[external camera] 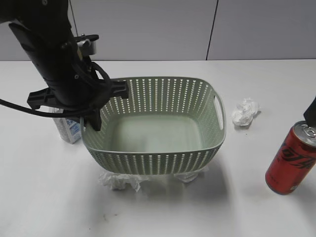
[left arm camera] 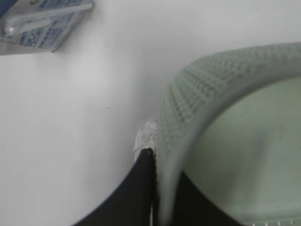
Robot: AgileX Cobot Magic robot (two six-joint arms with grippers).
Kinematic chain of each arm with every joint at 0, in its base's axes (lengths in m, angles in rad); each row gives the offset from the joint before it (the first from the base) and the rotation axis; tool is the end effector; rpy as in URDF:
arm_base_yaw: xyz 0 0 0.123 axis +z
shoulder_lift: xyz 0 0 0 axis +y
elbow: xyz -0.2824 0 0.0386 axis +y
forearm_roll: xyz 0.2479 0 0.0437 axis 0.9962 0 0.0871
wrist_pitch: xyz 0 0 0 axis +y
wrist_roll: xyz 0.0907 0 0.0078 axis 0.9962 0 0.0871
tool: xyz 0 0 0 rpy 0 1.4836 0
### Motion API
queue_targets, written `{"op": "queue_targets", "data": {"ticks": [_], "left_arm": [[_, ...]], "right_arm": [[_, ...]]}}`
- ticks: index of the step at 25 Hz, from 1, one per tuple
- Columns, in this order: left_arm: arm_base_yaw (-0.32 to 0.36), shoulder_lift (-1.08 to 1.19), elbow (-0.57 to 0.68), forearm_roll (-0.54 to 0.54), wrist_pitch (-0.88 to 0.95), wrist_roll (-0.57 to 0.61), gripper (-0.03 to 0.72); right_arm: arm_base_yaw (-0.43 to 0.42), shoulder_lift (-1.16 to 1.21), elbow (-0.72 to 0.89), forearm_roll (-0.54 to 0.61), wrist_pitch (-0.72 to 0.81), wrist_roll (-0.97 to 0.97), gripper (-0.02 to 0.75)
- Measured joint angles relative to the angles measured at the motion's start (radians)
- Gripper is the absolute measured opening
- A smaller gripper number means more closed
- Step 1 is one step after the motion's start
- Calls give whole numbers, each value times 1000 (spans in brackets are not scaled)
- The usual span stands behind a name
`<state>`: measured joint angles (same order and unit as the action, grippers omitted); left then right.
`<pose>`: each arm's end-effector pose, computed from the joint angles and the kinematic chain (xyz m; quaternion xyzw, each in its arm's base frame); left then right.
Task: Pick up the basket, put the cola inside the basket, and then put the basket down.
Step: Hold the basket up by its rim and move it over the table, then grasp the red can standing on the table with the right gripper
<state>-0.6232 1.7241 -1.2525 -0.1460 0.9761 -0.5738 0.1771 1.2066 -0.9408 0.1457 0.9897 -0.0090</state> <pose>0.2706 -0.2080 0.2342 -0.0098 0.9924 -0.1122 0.0502 0.2164 0.0500 0.2947 -0.0639 0.9755 0.0841 0.1930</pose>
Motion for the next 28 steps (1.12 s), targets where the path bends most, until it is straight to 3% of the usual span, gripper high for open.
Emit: {"op": "queue_targets", "data": {"ticks": [23, 28], "left_arm": [[0, 0, 0, 1, -13, 4, 4], [0, 0, 0, 1, -23, 4, 4]], "right_arm": [[0, 295, -10, 5, -59, 9, 648], [0, 333, -10, 5, -48, 9, 608]]}}
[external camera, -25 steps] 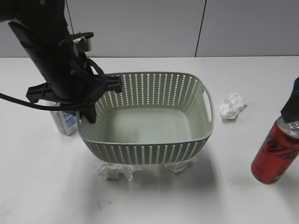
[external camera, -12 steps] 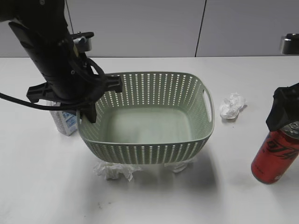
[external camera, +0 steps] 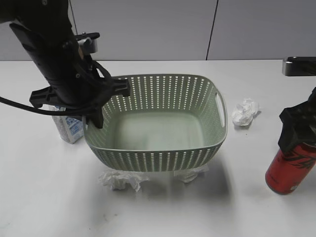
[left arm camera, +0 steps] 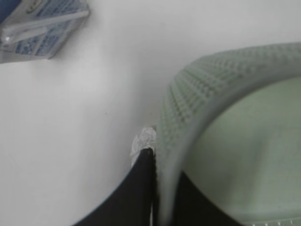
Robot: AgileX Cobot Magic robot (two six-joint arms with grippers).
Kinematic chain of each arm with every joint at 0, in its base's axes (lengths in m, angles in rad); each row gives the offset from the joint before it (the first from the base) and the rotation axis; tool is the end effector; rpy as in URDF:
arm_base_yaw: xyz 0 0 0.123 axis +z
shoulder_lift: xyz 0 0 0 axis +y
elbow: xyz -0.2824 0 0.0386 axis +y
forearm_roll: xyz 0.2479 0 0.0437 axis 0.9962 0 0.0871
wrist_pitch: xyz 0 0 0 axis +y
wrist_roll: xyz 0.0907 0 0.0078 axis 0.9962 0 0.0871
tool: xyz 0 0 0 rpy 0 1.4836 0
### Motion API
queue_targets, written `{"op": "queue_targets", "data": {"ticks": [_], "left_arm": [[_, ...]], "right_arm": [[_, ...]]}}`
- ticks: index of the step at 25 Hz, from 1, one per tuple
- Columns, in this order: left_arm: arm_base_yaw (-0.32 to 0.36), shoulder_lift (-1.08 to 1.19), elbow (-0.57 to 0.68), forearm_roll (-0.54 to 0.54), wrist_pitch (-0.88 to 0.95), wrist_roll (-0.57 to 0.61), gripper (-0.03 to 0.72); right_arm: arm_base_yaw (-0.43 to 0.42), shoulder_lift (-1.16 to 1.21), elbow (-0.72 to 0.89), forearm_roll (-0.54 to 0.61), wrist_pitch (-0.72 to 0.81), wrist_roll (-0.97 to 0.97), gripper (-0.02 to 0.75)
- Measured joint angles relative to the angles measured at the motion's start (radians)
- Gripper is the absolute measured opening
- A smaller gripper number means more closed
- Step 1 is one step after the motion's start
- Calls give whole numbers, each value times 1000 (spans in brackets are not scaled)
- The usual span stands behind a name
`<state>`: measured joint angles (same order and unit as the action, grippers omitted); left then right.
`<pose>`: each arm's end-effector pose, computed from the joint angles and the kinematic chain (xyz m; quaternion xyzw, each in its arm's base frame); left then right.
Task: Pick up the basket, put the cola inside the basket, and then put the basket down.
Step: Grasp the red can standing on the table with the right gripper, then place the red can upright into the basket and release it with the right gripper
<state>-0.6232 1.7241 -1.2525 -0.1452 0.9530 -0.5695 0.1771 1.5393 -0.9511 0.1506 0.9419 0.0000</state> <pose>0.2724 -0.2090 0.2346 -0.0082 0.9912 -0.1179 0.0603 0.2659 0.0588 0.2157 -0.0479 0.9948 0.0689 0.0579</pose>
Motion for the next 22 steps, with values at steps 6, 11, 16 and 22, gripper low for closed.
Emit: {"op": "queue_targets", "data": {"ticks": [6, 11, 16, 22], "left_arm": [[0, 0, 0, 0, -14, 0, 4], [0, 0, 0, 0, -60, 5, 4], [0, 9, -1, 0, -92, 10, 4], [0, 104, -102, -3, -32, 56, 4]], "right_arm": [[0, -1, 0, -1, 6, 0, 526], [0, -3, -7, -12, 21, -5, 526], [0, -76, -110, -70, 119, -6, 522], [19, -139, -405, -113, 274, -16, 522]]}}
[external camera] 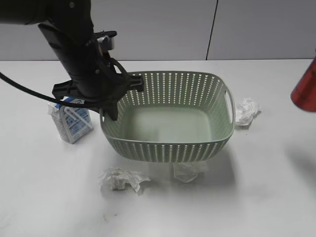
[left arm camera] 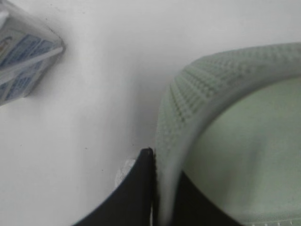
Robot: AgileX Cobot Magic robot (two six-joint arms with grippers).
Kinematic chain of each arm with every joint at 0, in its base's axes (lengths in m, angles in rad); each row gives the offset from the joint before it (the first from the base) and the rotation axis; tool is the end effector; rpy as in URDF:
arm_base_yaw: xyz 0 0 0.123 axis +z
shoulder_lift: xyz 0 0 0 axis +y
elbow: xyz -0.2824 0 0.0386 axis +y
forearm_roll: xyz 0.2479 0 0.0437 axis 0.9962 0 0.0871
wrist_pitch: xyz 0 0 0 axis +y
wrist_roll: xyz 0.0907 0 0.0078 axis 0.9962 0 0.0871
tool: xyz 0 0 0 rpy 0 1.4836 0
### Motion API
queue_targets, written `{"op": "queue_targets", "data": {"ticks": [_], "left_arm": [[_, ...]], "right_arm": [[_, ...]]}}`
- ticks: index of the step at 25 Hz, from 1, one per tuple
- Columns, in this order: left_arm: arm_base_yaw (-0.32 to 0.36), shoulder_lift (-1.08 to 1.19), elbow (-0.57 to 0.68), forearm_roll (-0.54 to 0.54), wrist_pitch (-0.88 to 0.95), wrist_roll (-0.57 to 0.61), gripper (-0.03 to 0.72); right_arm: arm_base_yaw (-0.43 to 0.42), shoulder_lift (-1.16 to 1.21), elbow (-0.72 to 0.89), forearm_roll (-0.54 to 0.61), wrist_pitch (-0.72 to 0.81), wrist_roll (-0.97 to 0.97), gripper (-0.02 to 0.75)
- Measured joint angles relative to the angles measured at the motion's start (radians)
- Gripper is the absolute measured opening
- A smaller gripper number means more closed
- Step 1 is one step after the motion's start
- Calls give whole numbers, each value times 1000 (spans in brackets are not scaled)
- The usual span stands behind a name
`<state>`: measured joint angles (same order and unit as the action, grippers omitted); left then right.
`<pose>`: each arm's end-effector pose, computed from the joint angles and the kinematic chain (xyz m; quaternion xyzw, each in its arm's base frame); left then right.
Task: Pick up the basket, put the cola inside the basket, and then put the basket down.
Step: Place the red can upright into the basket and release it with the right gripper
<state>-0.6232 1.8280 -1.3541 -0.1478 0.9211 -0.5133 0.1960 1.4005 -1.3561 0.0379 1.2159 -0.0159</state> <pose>0.2971 -0.2267 0.2248 0.0178 0.9892 -0.1244 0.0757 0.2690 0.0567 0.3566 -0.1007 0.9749 0.0364 0.1950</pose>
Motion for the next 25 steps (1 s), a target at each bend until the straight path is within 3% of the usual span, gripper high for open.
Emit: {"op": "queue_targets", "data": {"ticks": [7, 13, 19, 25], "left_arm": [[0, 101, -157, -45, 79, 3, 3], [0, 114, -169, -76, 90, 3, 3], [0, 115, -169, -79, 105, 4, 3], [8, 115, -169, -81, 113, 19, 3]], "right_arm": [[193, 15, -251, -38, 9, 6, 522], [341, 122, -301, -12, 14, 38, 522], [359, 263, -302, 130, -36, 39, 521], [361, 369, -302, 164, -73, 16, 521]]}}
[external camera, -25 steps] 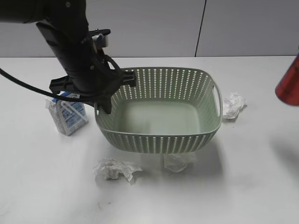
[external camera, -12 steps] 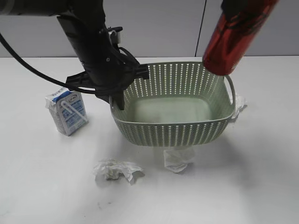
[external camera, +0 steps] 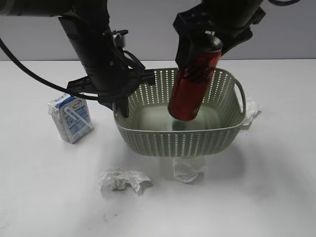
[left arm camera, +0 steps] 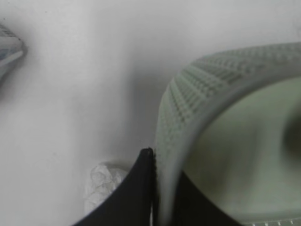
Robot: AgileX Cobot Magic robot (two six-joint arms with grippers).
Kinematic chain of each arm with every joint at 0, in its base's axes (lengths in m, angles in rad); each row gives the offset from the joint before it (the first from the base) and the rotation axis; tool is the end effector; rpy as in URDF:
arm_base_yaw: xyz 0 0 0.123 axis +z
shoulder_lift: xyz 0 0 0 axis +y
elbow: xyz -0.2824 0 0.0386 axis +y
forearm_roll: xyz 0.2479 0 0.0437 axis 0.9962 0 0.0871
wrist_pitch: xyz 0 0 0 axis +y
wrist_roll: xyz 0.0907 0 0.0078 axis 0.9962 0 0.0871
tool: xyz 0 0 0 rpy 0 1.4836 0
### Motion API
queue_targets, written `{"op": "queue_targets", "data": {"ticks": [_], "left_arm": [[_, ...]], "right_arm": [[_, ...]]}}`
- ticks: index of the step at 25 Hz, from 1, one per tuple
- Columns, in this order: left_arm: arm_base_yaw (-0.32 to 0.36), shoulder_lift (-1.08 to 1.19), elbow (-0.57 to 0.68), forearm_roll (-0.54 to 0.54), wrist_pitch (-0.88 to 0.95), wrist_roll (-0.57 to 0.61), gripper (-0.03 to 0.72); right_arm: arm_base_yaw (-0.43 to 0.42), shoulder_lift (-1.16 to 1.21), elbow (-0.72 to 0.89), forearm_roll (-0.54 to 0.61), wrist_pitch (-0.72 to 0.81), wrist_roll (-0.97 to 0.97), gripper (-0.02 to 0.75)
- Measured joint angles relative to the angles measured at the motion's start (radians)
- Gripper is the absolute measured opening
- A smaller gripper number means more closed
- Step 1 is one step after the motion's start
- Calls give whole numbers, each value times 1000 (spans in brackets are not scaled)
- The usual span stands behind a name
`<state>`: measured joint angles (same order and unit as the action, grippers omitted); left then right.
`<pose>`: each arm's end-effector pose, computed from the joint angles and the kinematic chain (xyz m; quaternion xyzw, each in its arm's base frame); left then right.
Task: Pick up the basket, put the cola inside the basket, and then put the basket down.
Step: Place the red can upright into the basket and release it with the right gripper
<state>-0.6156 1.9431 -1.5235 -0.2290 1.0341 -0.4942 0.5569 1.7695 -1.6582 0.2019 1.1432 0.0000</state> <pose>0.3179 -0.2466 0.2237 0.0119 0.9894 -0.1415 0.0315 0.3142 0.2152 0.3260 -0.2462 0.9434 0.1492 0.1647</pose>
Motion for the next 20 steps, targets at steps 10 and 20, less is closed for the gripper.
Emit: {"op": "queue_targets", "data": {"ticks": [10, 20], "left_arm": [[4, 1, 0, 0, 0, 4, 3], [28, 10, 1, 24, 18, 11, 5]], "right_arm": [[0, 57, -1, 64, -19, -54, 577], [-1, 54, -211, -70, 63, -46, 624]]}}
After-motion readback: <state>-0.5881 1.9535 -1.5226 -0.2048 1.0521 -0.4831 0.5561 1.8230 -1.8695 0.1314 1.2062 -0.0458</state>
